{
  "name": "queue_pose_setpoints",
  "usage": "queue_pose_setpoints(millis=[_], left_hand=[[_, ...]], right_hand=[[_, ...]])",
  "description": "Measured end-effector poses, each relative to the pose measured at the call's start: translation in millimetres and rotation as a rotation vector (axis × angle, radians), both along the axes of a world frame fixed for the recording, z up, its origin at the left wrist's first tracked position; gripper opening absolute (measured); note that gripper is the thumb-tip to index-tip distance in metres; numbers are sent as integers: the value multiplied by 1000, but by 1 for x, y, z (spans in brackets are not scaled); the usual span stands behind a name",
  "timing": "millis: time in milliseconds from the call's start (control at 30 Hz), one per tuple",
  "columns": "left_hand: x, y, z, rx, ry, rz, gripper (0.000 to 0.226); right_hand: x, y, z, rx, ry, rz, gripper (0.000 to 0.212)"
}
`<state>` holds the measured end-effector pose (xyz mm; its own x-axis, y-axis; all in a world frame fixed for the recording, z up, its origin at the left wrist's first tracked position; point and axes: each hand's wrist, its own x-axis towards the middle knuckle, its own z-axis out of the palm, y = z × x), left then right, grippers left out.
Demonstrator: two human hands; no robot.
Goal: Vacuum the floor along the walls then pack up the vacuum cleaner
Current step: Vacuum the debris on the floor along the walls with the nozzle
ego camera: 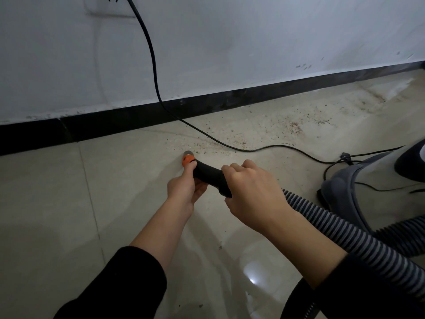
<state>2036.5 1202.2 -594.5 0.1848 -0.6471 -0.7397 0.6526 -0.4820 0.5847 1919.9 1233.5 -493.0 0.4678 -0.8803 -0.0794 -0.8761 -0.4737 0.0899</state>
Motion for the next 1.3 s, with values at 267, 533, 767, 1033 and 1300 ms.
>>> queue_pose_setpoints(millis=[267,533,767,1033,1300], left_hand=[[-21,-14,-3,-7,41,-49,43],[-39,-24,-4,-32,85,-94,44],[-52,-32,-7,-49,113,-138,48],[-59,-37,-7,-70,140,-136,48],[-40,-32,-9,-70,99,-47,47]], right_hand=[[-12,-5,5,6,40,-52,22],[-23,-12,10,14,73,-97,23],[-30,-17,12,12,103,-134,21],[-33,-22,11,-5,116,-153,20],[-17,-23,8,-11,74,-100,18]])
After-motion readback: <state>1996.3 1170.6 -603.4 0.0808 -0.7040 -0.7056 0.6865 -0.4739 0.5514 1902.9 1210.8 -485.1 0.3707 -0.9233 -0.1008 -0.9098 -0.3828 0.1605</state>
